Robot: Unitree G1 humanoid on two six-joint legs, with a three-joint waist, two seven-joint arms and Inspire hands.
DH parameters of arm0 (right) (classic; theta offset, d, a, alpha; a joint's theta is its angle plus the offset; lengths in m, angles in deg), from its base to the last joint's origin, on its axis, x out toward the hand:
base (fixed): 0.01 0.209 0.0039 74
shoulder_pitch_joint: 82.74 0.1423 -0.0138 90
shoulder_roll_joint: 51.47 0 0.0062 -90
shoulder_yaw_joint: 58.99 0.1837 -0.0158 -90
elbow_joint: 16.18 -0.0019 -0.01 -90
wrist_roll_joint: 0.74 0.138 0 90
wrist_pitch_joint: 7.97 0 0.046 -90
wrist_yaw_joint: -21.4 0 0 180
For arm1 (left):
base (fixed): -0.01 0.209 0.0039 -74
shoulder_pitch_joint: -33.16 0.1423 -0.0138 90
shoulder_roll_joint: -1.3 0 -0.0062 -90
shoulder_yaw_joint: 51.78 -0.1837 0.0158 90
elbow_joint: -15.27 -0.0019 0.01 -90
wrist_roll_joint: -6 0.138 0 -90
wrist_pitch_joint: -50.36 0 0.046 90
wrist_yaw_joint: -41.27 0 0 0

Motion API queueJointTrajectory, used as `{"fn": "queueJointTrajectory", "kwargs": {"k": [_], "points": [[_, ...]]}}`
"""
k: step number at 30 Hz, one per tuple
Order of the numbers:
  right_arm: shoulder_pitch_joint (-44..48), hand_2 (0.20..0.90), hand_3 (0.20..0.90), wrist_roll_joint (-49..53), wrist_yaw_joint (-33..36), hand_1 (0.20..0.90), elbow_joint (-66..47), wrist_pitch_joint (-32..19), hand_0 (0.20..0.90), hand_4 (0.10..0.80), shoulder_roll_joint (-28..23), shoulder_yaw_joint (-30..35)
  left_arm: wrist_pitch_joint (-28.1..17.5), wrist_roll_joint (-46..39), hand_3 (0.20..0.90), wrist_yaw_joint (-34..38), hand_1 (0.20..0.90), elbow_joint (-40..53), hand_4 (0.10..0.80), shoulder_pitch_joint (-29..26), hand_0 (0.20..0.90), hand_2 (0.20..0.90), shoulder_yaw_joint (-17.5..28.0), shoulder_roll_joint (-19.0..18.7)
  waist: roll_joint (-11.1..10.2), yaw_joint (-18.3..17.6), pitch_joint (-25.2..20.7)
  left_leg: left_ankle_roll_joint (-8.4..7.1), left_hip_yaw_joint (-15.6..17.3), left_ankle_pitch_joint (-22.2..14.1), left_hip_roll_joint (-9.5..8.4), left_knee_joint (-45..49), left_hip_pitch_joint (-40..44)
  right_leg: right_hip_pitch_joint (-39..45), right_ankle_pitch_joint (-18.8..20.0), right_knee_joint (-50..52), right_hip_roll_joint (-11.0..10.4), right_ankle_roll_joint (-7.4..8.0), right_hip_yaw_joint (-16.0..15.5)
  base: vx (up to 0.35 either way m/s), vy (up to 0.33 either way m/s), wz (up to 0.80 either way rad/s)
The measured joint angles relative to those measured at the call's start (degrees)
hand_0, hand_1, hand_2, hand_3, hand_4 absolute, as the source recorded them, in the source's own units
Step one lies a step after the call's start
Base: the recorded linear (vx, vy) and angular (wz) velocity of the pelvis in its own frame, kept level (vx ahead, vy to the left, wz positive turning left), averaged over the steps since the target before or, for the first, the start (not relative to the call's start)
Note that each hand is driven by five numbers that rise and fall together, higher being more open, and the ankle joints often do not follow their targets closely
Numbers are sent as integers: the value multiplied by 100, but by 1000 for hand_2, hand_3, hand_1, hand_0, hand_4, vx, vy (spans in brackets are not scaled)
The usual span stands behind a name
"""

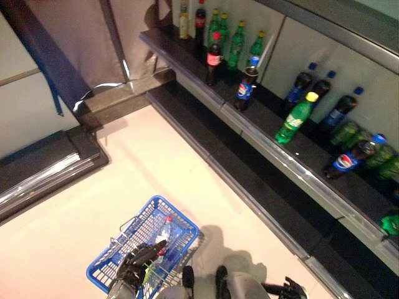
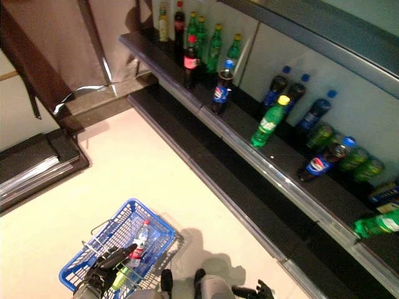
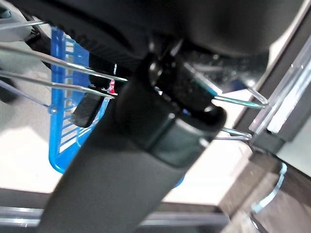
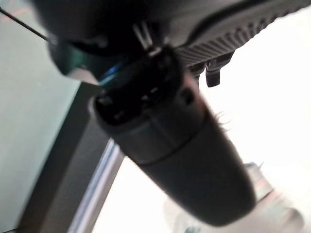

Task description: Pick up the drink and place into the basket.

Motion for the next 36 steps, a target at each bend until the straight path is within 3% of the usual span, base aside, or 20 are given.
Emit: {"fn": "queueJointTrajectory", "kwargs": {"k": [4,5,6,8,10,12,13,14,15,17,19,20,24,26,27,29,30,32,35,36], "points": [[-140,900,900,39,-50,900,189,-31,900,800,31,155,-41,15,200,-28,300,-166,100,74,300,300,14,140,-45,-42,-38,36,-32,-382,-186,25,375,-528,750,-504,-105,100,-477,415,88,11],[-172,900,900,83,-62,900,290,-26,900,800,36,228,-104,19,200,-75,300,-176,100,250,300,300,-39,179,-98,-68,-88,66,9,-681,-297,162,611,-587,895,-555,-291,96,-1050,479,86,-8],[-222,900,900,87,-63,900,309,-19,900,800,33,241,-105,19,200,-106,300,-180,100,320,300,300,-111,179,-113,-66,-131,55,5,-809,-332,180,734,-560,911,-566,-383,90,-1220,531,90,2],[-359,900,900,92,-88,900,513,-30,900,800,31,367,-112,17,200,-171,300,-262,100,499,300,300,-202,264,-84,-125,-355,-33,-52,-1350,-297,403,1009,-473,1139,-287,-468,-212,-1432,494,56,25],[-295,900,900,250,-93,900,806,-41,900,800,-14,461,-114,22,200,-186,300,-408,100,489,300,300,-197,409,217,-153,-500,-311,-8,-1704,20,889,1090,-287,662,23,-206,-853,-1470,470,15,50],[-258,900,900,317,-91,900,769,-41,900,800,-14,461,-114,114,200,-225,300,-619,100,416,300,300,-174,405,207,-171,-539,-513,26,-1658,95,1418,1086,35,473,38,-207,-991,-1580,415,-23,43],[-244,900,900,317,-76,900,644,-49,900,800,-19,462,-122,131,200,-227,300,-686,100,424,300,300,-160,409,197,-193,-593,-681,47,-1608,125,1687,1055,140,294,6,-201,-902,-1596,271,-43,40],[-213,900,900,313,-57,900,501,-57,900,800,-18,485,-154,140,200,-247,300,-820,100,390,300,300,-130,420,155,-223,-612,-1065,182,-1591,140,2351,787,295,212,-100,-211,-893,-1624,606,-25,35],[-119,900,900,306,-65,900,386,-161,900,800,13,418,-176,133,200,-244,300,-1018,100,208,300,300,-8,441,-19,-217,-699,-1611,430,-1158,168,3789,79,483,214,-357,-233,-936,-1572,478,9,13],[71,900,900,177,-63,900,270,-231,900,800,15,374,-352,144,200,-272,300,-1051,100,211,300,300,217,421,-95,-58,-641,-1781,353,-358,105,5208,-640,787,270,-570,-90,-1011,-1229,550,124,-45],[435,900,900,45,-147,900,263,-372,900,800,-31,213,-539,114,200,-270,300,-884,100,69,300,300,382,350,-387,248,-551,-920,510,-923,30,4905,-1256,1141,426,-932,10,-984,-213,483,260,-115],[583,900,900,26,-191,900,315,-412,900,800,-43,213,-591,115,200,-270,300,-882,100,38,300,300,374,305,-474,313,-487,-790,470,-1003,14,4321,-1338,1310,478,-1079,11,-960,125,522,385,-132],[1058,900,900,15,-313,900,467,-604,900,800,-253,85,-755,137,200,-403,300,-846,100,38,300,300,486,336,-270,831,-370,-1031,-770,-515,527,516,-1241,1753,527,-1573,219,-718,1580,429,341,-165],[1034,900,900,8,-312,900,533,-658,900,800,-476,106,-776,139,200,-434,300,-912,100,-105,300,300,532,602,201,776,-112,-1265,-1345,-152,856,138,-1323,2054,138,-1426,290,-582,1832,471,640,-136],[928,900,900,11,-301,900,593,-626,900,800,-518,209,-789,143,200,-479,300,-947,100,-172,300,300,583,712,248,854,-119,-1204,-1508,-147,741,347,-1250,2005,-51,-1150,196,-506,1994,334,588,-146],[817,900,900,20,-202,900,636,-529,900,800,-578,183,-765,141,200,-475,300,-1015,100,-220,300,300,545,789,359,841,-137,-1070,-1014,305,713,568,-1105,1949,-445,-696,104,-272,1515,308,435,-131],[630,900,900,20,-167,900,534,-465,900,800,-465,112,-592,136,200,-395,300,-1212,100,-366,300,300,518,633,211,616,-29,-881,-712,593,451,605,-973,1844,-705,-165,-195,-6,981,287,352,-70],[430,900,900,15,-157,900,497,-470,900,800,-303,126,-508,176,200,-398,300,-1339,100,-518,300,300,420,431,86,394,-2,-614,-597,577,281,418,-763,1624,-814,465,-554,219,701,126,250,-52],[192,900,900,-3,-192,900,392,-374,900,800,-14,-11,-488,232,200,-527,300,-1189,100,-418,300,300,277,196,61,580,17,-267,133,380,158,201,-466,955,-854,448,-1375,387,-647,-18,179,-137],[184,900,900,-2,-190,900,353,-375,900,800,-10,-23,-482,241,200,-526,300,-1203,100,-419,300,300,271,198,64,580,20,-242,235,357,138,192,-456,908,-793,314,-1446,444,-825,-77,128,-120]]}}
